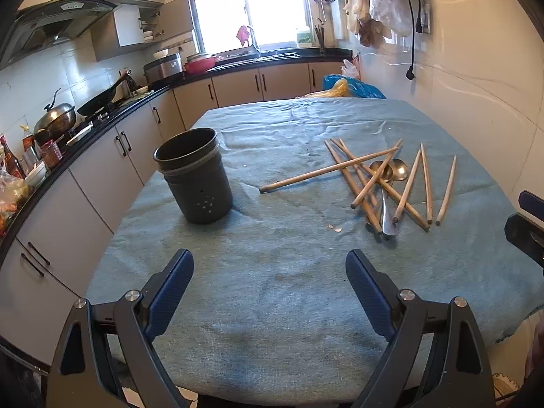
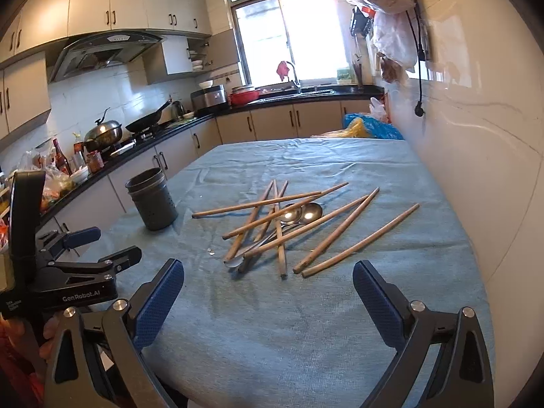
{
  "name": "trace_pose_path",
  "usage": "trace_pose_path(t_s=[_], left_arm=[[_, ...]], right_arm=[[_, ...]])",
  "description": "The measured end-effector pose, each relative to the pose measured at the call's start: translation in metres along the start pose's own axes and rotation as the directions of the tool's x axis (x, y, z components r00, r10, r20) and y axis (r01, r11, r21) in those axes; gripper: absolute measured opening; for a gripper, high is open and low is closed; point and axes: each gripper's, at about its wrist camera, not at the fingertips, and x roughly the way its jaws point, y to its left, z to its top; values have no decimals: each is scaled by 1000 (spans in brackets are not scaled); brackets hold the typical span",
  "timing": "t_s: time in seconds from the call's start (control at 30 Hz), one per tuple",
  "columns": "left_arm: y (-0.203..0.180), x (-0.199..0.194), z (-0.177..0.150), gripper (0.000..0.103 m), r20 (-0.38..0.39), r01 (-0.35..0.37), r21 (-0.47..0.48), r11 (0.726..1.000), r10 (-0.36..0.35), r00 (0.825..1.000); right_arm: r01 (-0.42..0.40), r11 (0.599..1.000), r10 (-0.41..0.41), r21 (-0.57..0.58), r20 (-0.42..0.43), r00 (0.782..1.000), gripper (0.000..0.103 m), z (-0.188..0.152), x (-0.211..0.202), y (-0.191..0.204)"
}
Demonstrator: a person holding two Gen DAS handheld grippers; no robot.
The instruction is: Organize utensils
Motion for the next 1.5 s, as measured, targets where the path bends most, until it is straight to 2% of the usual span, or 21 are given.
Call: trace_pose_path(t_s=[0.4,0.93,1.23,1.33,1.43,1.5], left_arm=[[1,0,-2,90,-9,13,-4,1000,-13,1000],[3,4,-4,90,-26,21,-7,1000,-21,999],[1,8,-4,90,-39,23,4,1000,-23,999],[0,11,-1,90,-47,49,22,999,-47,998],[2,15,6,90,-57,66,23,998,-64,996],[4,22,13,90,-78,94,14,995,-93,993]], right_arm=[[-59,998,60,11,-55,997,100,0,9,3],[-98,995,99,6,-70,993,100,1,14,7],[-107,994,109,25,-89,990,100,6,19,-3],[-129,992,130,17,-104,986,100,12,23,-7],[-149,989,148,5,-115,982,94,22,27,-14],[-168,986,167,1,-132,977,84,32,33,-21]])
